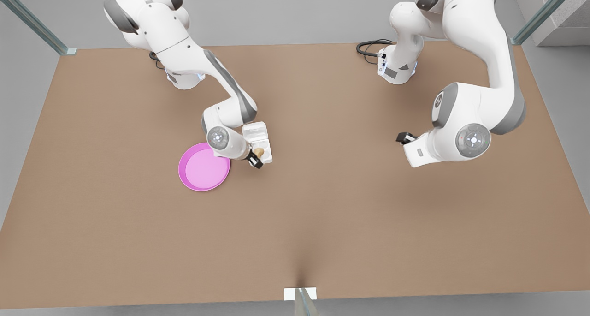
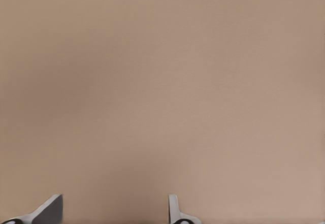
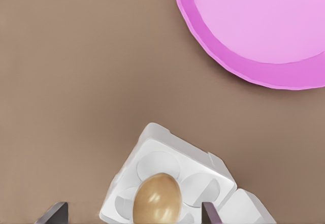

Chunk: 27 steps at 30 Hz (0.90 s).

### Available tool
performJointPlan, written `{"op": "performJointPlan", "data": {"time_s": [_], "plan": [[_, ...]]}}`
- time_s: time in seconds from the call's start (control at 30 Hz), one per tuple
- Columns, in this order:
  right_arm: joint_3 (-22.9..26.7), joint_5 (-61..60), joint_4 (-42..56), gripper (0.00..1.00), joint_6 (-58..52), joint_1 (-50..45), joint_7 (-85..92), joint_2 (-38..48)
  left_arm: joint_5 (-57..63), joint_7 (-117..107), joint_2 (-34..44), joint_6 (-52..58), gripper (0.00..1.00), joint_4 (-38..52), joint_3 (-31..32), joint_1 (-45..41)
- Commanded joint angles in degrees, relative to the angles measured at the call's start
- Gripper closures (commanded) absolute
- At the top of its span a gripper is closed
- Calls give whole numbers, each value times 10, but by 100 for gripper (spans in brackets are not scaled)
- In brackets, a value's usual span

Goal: Pack egg into the box and close the box lid

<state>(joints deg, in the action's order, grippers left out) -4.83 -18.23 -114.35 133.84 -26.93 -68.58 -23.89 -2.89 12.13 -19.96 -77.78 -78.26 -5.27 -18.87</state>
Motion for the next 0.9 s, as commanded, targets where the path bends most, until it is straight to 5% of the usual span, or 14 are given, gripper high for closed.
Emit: {"op": "performJointPlan", "data": {"time_s": [0.0,0.2,0.3,0.33,0.37,0.4,0.67,0.7,0.73,0.8,0.83,0.87], "plan": [[0,0,13,0,0,13,-2,-5,-1,-1,0,0,0,6,0,-1],[2,4,103,0,-26,94,60,-20,-14,-39,1,4,0,50,70,-8],[31,66,106,0,-22,-21,55,-52,12,-310,-10,-19,0,50,300,-54],[36,84,108,53,9,-65,52,-76,23,-417,-21,-55,0,50,300,-127],[38,91,117,74,31,-126,56,-111,25,-520,-25,-82,0,51,300,-194],[37,97,141,76,33,-133,59,-124,25,-556,-25,-83,0,54,300,-217],[36,84,182,76,44,-116,86,-128,3,-577,-25,-57,0,52,301,-236],[36,79,199,0,38,-60,128,-120,3,-577,-25,-57,0,52,301,-235],[35,79,200,0,2,-12,220,-100,1,-577,-25,-57,0,52,301,-235],[68,187,221,0,-334,101,626,20,-11,-581,-30,-58,5,52,301,-234],[113,255,316,0,-469,110,670,35,-31,-657,-44,-61,46,52,301,-233],[117,265,436,0,-549,154,671,32,-32,-716,-61,-62,71,52,301,-234]]}}
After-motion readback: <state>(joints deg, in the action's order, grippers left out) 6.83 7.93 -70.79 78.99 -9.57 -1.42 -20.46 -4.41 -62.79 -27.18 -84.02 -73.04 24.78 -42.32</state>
